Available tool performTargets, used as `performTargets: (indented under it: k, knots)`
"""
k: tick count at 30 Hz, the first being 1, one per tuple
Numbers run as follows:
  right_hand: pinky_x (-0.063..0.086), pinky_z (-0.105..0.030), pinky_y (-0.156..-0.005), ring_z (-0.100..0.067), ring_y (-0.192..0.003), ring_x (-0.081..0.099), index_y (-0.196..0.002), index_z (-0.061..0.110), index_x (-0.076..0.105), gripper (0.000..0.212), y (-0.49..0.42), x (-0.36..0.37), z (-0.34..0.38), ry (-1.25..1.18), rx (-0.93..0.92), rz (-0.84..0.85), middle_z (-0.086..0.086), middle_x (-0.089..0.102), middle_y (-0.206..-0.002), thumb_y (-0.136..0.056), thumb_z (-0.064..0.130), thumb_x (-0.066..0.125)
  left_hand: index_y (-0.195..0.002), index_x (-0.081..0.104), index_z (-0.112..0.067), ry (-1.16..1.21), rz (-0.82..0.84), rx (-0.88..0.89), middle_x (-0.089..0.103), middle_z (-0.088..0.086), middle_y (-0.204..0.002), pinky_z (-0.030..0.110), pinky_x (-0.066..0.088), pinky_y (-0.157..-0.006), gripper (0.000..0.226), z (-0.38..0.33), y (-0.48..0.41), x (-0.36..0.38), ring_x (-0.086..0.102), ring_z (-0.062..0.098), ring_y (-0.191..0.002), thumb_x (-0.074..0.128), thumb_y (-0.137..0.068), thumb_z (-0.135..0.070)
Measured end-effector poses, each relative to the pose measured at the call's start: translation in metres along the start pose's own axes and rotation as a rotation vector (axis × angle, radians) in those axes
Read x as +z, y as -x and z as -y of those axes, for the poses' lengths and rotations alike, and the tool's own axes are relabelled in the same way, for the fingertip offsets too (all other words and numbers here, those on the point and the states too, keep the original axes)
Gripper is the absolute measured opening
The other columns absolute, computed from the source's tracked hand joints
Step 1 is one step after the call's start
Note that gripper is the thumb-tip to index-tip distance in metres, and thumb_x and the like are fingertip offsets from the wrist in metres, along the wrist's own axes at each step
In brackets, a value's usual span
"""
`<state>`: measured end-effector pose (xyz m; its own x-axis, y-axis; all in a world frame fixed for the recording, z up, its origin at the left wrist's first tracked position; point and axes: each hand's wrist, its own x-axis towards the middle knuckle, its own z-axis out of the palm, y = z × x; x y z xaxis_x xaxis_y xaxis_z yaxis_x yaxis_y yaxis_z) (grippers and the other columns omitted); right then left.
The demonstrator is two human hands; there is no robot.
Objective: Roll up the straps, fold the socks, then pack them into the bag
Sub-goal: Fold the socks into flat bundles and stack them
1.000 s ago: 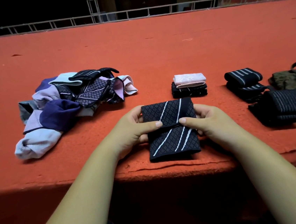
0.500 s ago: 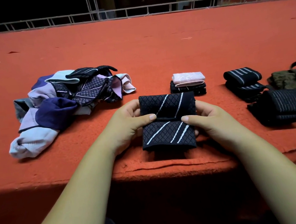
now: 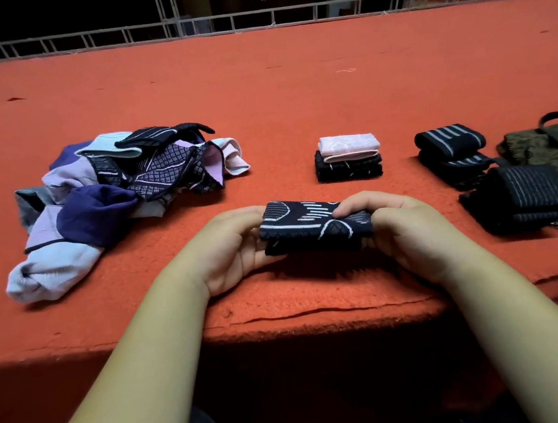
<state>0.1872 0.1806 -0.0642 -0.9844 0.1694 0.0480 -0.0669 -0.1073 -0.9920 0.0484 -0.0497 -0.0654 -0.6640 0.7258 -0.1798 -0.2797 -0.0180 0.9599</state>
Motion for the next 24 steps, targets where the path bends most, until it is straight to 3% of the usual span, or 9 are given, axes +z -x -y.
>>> performTargets:
  k: [2, 5, 8, 11, 13, 15, 17, 20, 24]
  knots:
    - [0.054, -0.038, -0.077, -0.025, -0.079, 0.068, -0.099, 0.002, 0.078, 0.050, 0.002, 0.000, 0.002, -0.006, -0.001, 0.017, -0.026, 0.076, -0.100, -0.079, -0.006, 0.033, -0.133, 0.070, -0.002, 0.072, -0.006, -0.018, 0.072, 0.020, -0.127, 0.032, 0.062, -0.083, 0.039, -0.001, -0.001, 0.001, 0.071, 0.020, -0.100, 0.051, -0.106, -0.023]
    - [0.049, -0.059, -0.089, -0.040, -0.097, 0.059, -0.106, 0.010, 0.078, 0.046, 0.001, -0.001, 0.001, -0.017, 0.051, 0.050, -0.037, 0.066, -0.124, -0.076, 0.016, 0.043, -0.134, 0.067, 0.001, 0.072, -0.004, -0.013, 0.075, 0.018, -0.120, 0.034, 0.062, -0.083, 0.050, -0.001, 0.000, 0.002, 0.073, 0.022, -0.098, 0.058, -0.105, -0.038]
    - [0.049, -0.064, -0.086, -0.043, -0.098, 0.061, -0.117, 0.023, 0.077, 0.041, -0.003, -0.001, 0.000, 0.079, 0.044, 0.000, -0.029, 0.068, -0.128, -0.084, 0.022, 0.053, -0.136, 0.063, 0.004, 0.006, 0.011, 0.074, 0.074, 0.020, -0.126, 0.034, 0.061, -0.086, 0.046, 0.003, 0.000, 0.004, 0.073, 0.024, -0.106, 0.073, -0.095, -0.014]
    - [0.051, -0.060, -0.092, -0.043, -0.098, 0.064, -0.140, 0.042, 0.065, 0.056, -0.008, -0.002, -0.001, 0.136, -0.077, -0.012, -0.016, 0.072, -0.126, -0.091, 0.015, 0.062, -0.133, 0.066, 0.003, 0.030, -0.046, 0.133, 0.075, 0.019, -0.125, 0.032, 0.062, -0.087, 0.038, 0.003, -0.003, 0.007, 0.074, 0.023, -0.103, 0.068, -0.096, -0.004]
    - [0.051, -0.051, -0.080, -0.033, -0.080, 0.059, -0.147, 0.051, 0.054, 0.063, -0.013, -0.002, -0.004, 0.202, -0.051, -0.090, -0.009, 0.074, -0.111, -0.093, 0.022, 0.067, -0.131, 0.068, 0.001, 0.039, -0.093, 0.158, 0.076, 0.016, -0.122, 0.029, 0.062, -0.082, 0.034, 0.001, -0.005, 0.009, 0.074, 0.020, -0.099, 0.068, -0.097, -0.005]
    - [0.052, -0.040, -0.065, -0.027, -0.068, 0.057, -0.154, 0.035, 0.047, 0.065, -0.018, -0.002, -0.008, 0.268, 0.002, -0.157, -0.008, 0.075, -0.099, -0.094, 0.026, 0.072, -0.130, 0.069, 0.000, 0.050, -0.138, 0.173, 0.077, 0.017, -0.121, 0.028, 0.061, -0.079, 0.033, 0.001, -0.008, 0.011, 0.074, 0.020, -0.098, 0.069, -0.098, -0.007]
    - [0.048, -0.032, -0.054, -0.021, -0.060, 0.056, -0.146, 0.019, 0.048, 0.054, -0.022, -0.001, -0.011, 0.303, 0.011, -0.207, -0.009, 0.076, -0.095, -0.098, 0.017, 0.072, -0.128, 0.069, 0.001, 0.035, -0.189, 0.186, 0.077, 0.017, -0.119, 0.028, 0.062, -0.077, 0.031, 0.001, -0.010, 0.014, 0.076, 0.022, -0.097, 0.070, -0.098, -0.007]
    - [0.051, -0.039, -0.059, -0.017, -0.061, 0.064, -0.121, 0.022, 0.050, 0.037, -0.026, 0.001, -0.012, 0.330, -0.031, -0.332, -0.015, 0.077, -0.103, -0.096, 0.013, 0.075, -0.118, 0.073, 0.000, -0.043, -0.320, 0.208, 0.079, 0.017, -0.106, 0.032, 0.063, -0.074, 0.023, 0.006, -0.016, 0.021, 0.075, 0.025, -0.088, 0.074, -0.096, -0.009]
    - [0.053, -0.039, -0.054, -0.022, -0.062, 0.075, -0.098, 0.025, 0.042, 0.037, -0.035, 0.001, -0.012, 0.435, -0.088, -0.484, -0.008, 0.067, -0.089, -0.092, 0.013, 0.076, -0.108, 0.070, 0.004, -0.227, -0.511, 0.213, 0.066, 0.012, -0.079, 0.030, 0.063, -0.059, 0.033, 0.013, -0.032, 0.030, 0.061, 0.017, -0.060, 0.082, -0.093, -0.023]
